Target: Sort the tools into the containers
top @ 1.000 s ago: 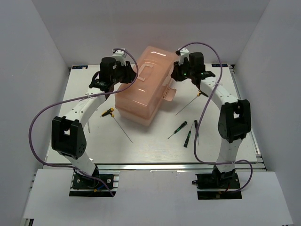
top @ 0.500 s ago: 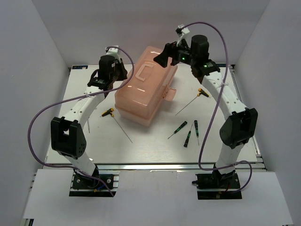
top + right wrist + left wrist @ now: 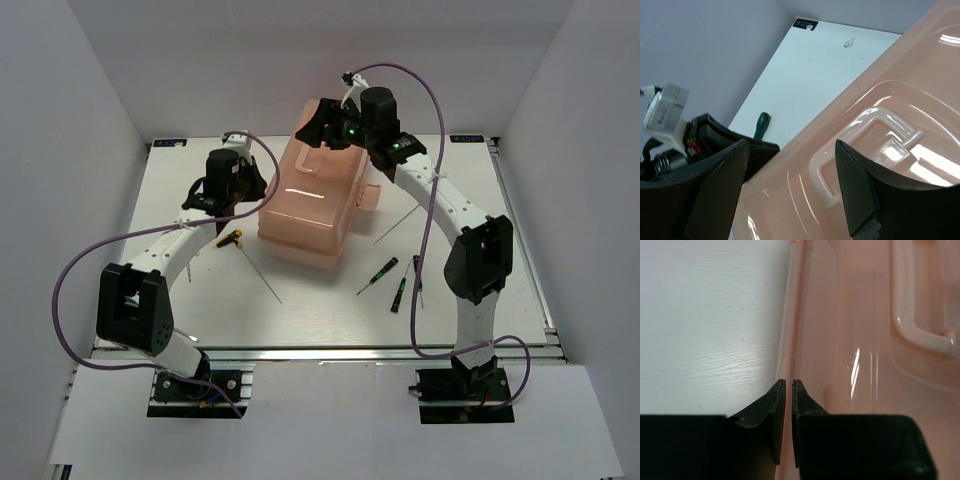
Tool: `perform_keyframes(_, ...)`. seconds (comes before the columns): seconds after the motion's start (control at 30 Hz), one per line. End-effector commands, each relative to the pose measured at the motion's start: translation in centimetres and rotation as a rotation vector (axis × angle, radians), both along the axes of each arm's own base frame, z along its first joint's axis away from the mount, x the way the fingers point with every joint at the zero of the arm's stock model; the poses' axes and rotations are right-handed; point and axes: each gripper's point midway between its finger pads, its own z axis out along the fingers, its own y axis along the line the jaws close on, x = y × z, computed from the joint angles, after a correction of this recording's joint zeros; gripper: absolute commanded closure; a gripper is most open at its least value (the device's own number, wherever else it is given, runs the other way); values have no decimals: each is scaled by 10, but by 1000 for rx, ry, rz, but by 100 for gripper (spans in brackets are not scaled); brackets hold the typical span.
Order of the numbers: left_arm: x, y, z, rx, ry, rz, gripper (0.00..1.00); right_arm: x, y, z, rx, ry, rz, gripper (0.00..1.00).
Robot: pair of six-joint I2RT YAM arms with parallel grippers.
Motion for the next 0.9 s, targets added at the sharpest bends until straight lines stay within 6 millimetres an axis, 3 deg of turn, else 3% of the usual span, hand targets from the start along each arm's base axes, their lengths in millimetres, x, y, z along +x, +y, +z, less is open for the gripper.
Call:
perform_keyframes(0.0,-27,-39,18,-101,-31,-178,78,-1,-7,25,44,15,-107,23)
perform_keyframes(0.1,-39,-51,10,-122,-11,-219,78,-5,-9,13,45,72,-132,21)
perform_keyframes(0.3,-51,-46,14,-159,-27,-175,78,-14,-4,-7,22,137,-159,21)
perform_keyframes(0.6,-56,-27,64,-166,-172,-97,71,-11,-3,-35,-43,208,-258,23)
perform_keyframes(0.7,-61,-25,72,-176,-205,-93,67,-7,1,-37,-40,233,-269,23)
perform_keyframes(0.77,-64,-22,66,-167,-201,-90,65,-5,4,-51,-75,260,-291,24)
perform_keyframes(0.83,-67,-21,60,-160,-194,-89,64,-4,7,-50,-87,271,-304,25)
perform_keyframes(0.87,-70,-20,50,-152,-177,-91,64,1,7,-63,-111,292,-324,26)
